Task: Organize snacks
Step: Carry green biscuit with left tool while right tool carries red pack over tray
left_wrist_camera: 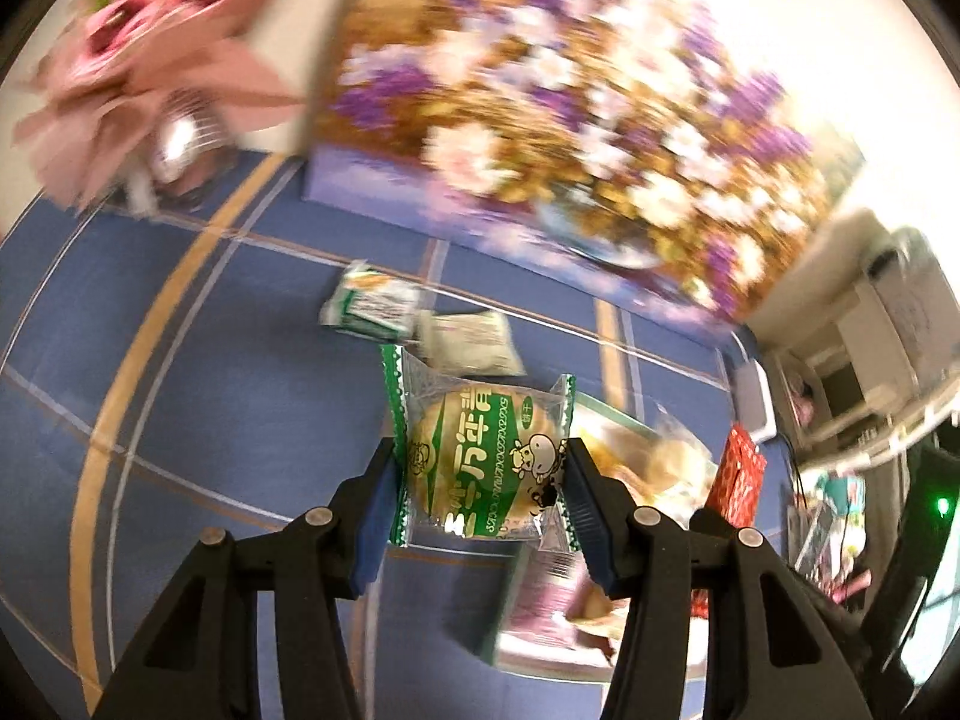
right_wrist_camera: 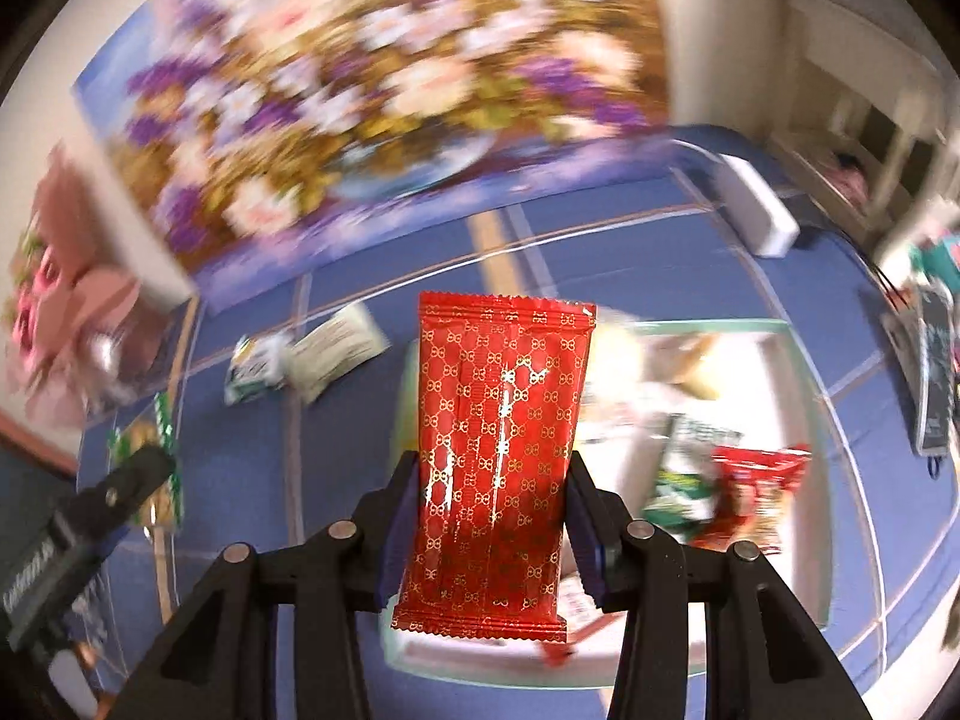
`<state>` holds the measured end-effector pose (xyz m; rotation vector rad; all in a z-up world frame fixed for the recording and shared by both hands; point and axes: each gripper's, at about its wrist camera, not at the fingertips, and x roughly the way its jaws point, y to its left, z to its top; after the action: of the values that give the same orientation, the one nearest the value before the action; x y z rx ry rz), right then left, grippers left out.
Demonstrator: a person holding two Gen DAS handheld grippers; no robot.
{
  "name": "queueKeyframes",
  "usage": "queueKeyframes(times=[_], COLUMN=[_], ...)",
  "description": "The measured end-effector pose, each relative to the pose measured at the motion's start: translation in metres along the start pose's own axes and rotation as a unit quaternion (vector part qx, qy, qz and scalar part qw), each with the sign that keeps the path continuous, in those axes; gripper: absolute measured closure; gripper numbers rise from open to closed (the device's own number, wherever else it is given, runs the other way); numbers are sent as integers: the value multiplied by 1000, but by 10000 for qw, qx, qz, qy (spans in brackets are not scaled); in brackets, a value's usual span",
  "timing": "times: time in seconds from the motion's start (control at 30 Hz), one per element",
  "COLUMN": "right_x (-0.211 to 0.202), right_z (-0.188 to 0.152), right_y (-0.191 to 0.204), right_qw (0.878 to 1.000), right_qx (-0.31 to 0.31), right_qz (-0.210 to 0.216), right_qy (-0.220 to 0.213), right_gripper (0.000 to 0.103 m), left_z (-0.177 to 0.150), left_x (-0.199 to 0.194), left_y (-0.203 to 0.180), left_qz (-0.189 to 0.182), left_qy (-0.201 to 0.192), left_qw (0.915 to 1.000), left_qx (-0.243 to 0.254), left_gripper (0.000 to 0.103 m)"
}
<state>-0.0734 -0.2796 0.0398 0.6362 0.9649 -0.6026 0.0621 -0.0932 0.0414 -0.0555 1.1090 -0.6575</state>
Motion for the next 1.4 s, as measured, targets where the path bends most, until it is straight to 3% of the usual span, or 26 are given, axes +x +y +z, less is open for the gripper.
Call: queueKeyframes(times=[0.33,0.57,1.4], right_x=[-8,-8,13], right_z=[7,4,3], right_y=[-90,-129,-118], right_qw=[9951,9902,9923], right_qx=[913,1333,1201], right_qz=[-348,-402,36], right_qy=[-113,-80,291], right_gripper=[55,55,53], left_z=[-21,-41,-63], left_x=[22,50,84], left_y=[-95,-136,-147], left_qz=[-525,-586,-246], left_qy=[315,551,958], left_qw=[9949,9890,9806], left_qx=[801,1243,1691], left_gripper=[48,48,48])
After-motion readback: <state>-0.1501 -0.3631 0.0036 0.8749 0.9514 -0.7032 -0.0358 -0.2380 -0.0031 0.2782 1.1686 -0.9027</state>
